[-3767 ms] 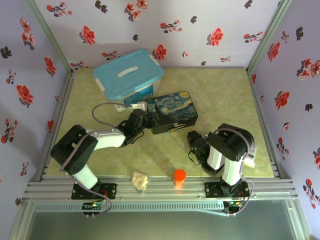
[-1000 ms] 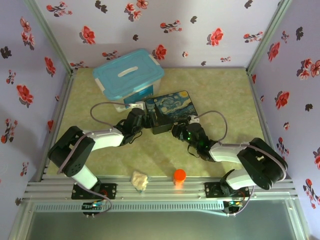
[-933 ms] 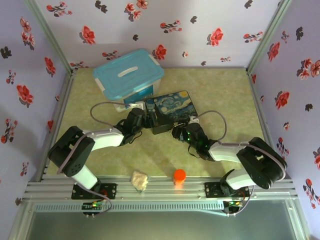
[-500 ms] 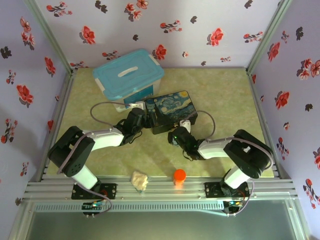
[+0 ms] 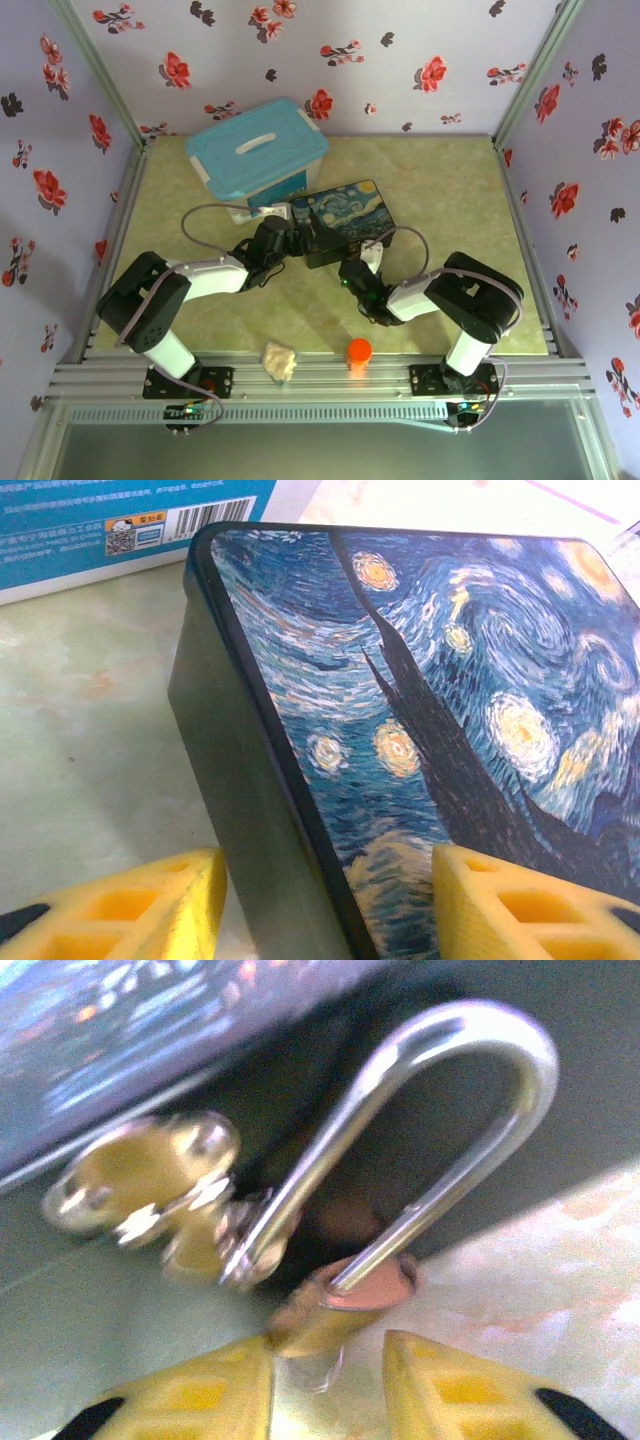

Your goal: Unlock the padlock with the key

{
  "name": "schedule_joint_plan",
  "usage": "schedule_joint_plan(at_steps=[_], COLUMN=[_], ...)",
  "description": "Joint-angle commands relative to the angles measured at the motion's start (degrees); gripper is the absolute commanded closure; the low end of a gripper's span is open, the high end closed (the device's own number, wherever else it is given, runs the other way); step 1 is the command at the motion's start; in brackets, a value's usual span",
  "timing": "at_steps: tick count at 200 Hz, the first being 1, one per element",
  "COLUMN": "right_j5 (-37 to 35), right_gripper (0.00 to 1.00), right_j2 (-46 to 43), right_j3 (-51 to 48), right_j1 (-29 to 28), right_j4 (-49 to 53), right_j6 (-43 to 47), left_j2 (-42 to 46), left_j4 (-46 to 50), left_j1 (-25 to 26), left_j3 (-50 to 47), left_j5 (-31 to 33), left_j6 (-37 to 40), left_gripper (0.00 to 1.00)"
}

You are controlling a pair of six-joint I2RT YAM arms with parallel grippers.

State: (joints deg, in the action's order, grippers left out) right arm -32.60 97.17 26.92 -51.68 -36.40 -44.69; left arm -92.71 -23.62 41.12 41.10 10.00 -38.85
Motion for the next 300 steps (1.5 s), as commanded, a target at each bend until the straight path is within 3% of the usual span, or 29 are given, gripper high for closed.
schedule_joint_plan(at_steps=[1,20,60,78,100,119,140,156,183,237,300], right_j5=[-2.4,1.9,2.1,3.7,5.7,7.1,18.8,27.9,36.3,40.0,47.2], right_gripper=[0.74,0.83,0.88,0.89,0.83,0.74,0.47,0.41,0.42,0.46,0.54], right_j2=[-1.4,-1.2,-5.1,-4.4,-3.6,-9.1,-15.8,-18.7,-18.6,-11.3,-1.6], right_j3=[-3.8,-6.5,-7.6,-9.3,-11.5,-12.8,-10.9,-9.3,-6.9,-4.3,-5.7], right_j1=[3.7,6.8,7.6,8.9,9.9,12.2,18.1,21.8,24.1,26.3,28.6], right_j4=[-7.8,-12.3,-7.7,-11.5,-18.2,-12.3,-3.2,0.7,1.4,-4.5,-22.2], right_j6=[-7.5,-11.7,-12.2,-12.9,-6.8,-1.9,2.5,2.5,0.4,-3.0,-7.2], left_j2=[-4.0,-4.2,-4.6,-4.7,-4.3,-3.4,-2.5,-2.5,-3.1,-3.3,-3.5], left_j4=[14.5,14.4,14.6,14.6,15.0,15.4,15.9,16.0,16.2,16.8,17.4], left_j1=[-0.9,-0.9,-0.9,-0.9,-0.9,-0.9,-0.8,-0.9,-0.9,-0.9,-0.8], left_j3=[-4.0,-4.1,-4.1,-4.0,-3.9,-3.8,-3.7,-3.3,-2.5,-1.9,-2.2], left_j5=[2.0,2.0,2.3,2.2,2.2,2.0,2.0,1.9,1.5,1.2,1.6], left_j6=[2.1,2.1,2.2,2.3,2.3,2.5,2.9,3.0,3.1,3.5,3.6], left_gripper=[0.46,0.46,0.46,0.47,0.47,0.47,0.47,0.47,0.47,0.47,0.46])
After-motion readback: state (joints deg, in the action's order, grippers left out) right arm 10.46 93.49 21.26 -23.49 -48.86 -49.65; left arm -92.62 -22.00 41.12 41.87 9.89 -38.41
